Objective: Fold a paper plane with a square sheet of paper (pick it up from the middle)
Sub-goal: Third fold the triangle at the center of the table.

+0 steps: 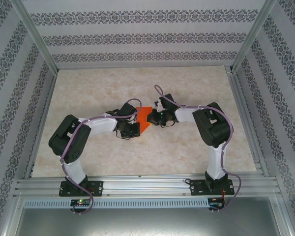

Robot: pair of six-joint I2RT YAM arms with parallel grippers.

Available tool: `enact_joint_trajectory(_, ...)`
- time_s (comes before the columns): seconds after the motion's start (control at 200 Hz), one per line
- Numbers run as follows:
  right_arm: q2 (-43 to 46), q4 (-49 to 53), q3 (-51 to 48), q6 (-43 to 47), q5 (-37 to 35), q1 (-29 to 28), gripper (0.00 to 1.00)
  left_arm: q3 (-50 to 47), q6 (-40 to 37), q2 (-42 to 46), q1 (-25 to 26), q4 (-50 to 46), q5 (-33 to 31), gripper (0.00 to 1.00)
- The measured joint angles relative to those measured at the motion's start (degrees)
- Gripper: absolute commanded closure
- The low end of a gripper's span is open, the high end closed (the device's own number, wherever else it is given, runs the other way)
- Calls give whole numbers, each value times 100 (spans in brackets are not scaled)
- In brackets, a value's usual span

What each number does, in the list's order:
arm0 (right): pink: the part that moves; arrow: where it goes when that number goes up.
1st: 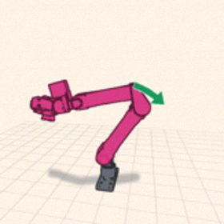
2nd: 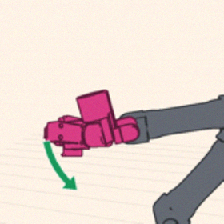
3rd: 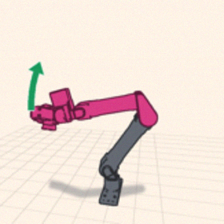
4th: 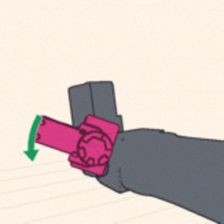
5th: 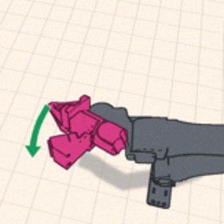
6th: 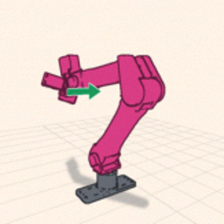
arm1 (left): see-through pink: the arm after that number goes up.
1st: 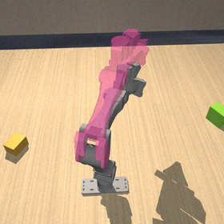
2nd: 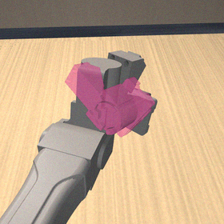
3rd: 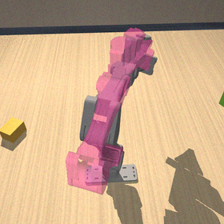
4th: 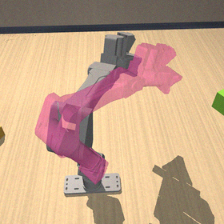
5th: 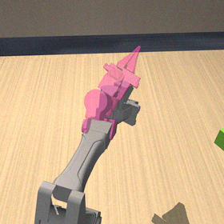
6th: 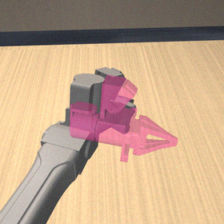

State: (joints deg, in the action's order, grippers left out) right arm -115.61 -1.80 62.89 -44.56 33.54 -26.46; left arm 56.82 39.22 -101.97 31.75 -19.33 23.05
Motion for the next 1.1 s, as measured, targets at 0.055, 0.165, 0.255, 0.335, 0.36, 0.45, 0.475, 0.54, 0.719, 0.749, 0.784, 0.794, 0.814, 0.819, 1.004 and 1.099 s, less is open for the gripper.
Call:
enact_joint_trajectory(0.055, 0, 0, 2, 0, 0, 0, 100, 0, -59, 35, 0, -151, 0, 100)
enact_joint_trajectory(0.165, 0, 13, 11, 0, 0, 2, 100, 37, -177, 83, 0, -428, 4, 100)
enact_joint_trajectory(0.255, 0, 13, 13, 0, 2, 2, 100, 116, -192, 157, 2, -496, 35, 100)
enact_joint_trajectory(0.335, 0, 7, 13, -2, 17, 2, 100, 234, -149, 199, 2, -398, 85, 100)
enact_joint_trajectory(0.36, 2, 4, 13, -2, 20, 4, 100, 275, -133, 201, 2, -343, 92, 100)
enact_joint_trajectory(0.45, 2, 2, 13, -4, 39, 9, 100, 435, -20, 127, 7, -107, 92, 100)
enact_joint_trajectory(0.475, 2, 2, 13, -4, 42, 9, 100, 485, 13, 74, 7, -46, 90, 100)
enact_joint_trajectory(0.54, 7, 2, 13, -4, 42, 11, 100, 619, 74, -109, 13, 63, 72, 100)
enact_joint_trajectory(0.719, 7, 7, 22, -4, 44, 9, 100, 772, 155, -546, 13, 59, -201, 100)
enact_joint_trajectory(0.749, 7, 7, 22, -4, 44, 9, 100, 772, 157, -575, 13, 46, -243, 100)
enact_joint_trajectory(0.784, 7, 9, 22, -4, 44, 11, 100, 772, 157, -586, 13, 46, -264, 100)
enact_joint_trajectory(0.794, 7, 9, 22, -4, 44, 9, 100, 772, 157, -586, 13, 46, -271, 100)
enact_joint_trajectory(0.814, 7, 9, 22, -4, 44, 11, 100, 772, 157, -586, 13, 44, -291, 100)
enact_joint_trajectory(0.819, 7, 9, 22, -4, 44, 11, 100, 772, 157, -586, 13, 44, -295, 100)
enact_joint_trajectory(1.004, 26, 4, 7, -7, 52, 15, 100, 748, 157, -584, 17, 48, -323, 100)
enact_joint_trajectory(1.099, 136, -70, -190, -98, 219, 116, 94, 702, 160, -564, 17, 90, -321, 100)
